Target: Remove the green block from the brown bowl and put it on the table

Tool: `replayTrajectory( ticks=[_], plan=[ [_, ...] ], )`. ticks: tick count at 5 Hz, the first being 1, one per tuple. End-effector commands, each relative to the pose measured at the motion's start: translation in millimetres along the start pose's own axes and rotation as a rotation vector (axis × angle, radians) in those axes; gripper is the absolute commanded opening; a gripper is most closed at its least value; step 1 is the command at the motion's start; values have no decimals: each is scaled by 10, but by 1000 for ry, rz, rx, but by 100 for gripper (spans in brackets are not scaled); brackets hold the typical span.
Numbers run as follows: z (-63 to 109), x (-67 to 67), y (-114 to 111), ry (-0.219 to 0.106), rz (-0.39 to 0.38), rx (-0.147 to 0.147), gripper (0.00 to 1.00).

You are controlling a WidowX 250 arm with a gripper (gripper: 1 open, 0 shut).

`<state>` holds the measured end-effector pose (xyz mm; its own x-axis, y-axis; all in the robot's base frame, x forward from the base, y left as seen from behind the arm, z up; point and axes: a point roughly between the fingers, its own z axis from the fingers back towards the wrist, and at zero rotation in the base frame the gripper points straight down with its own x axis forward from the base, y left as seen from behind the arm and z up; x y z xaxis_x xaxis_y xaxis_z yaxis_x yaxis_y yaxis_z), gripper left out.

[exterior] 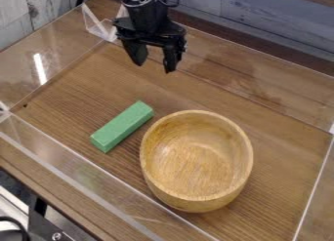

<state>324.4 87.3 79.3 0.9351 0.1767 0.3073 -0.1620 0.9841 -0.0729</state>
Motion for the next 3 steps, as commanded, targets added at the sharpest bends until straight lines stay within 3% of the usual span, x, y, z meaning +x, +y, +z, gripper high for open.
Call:
replayTrajectory(
  ticks=[1, 2, 3],
  plan=[
    [159, 297, 146, -62, -26, 3, 100],
    [157, 458, 223, -65, -62, -9, 100],
    [153, 503, 326, -70, -54, -6, 100]
  ],
)
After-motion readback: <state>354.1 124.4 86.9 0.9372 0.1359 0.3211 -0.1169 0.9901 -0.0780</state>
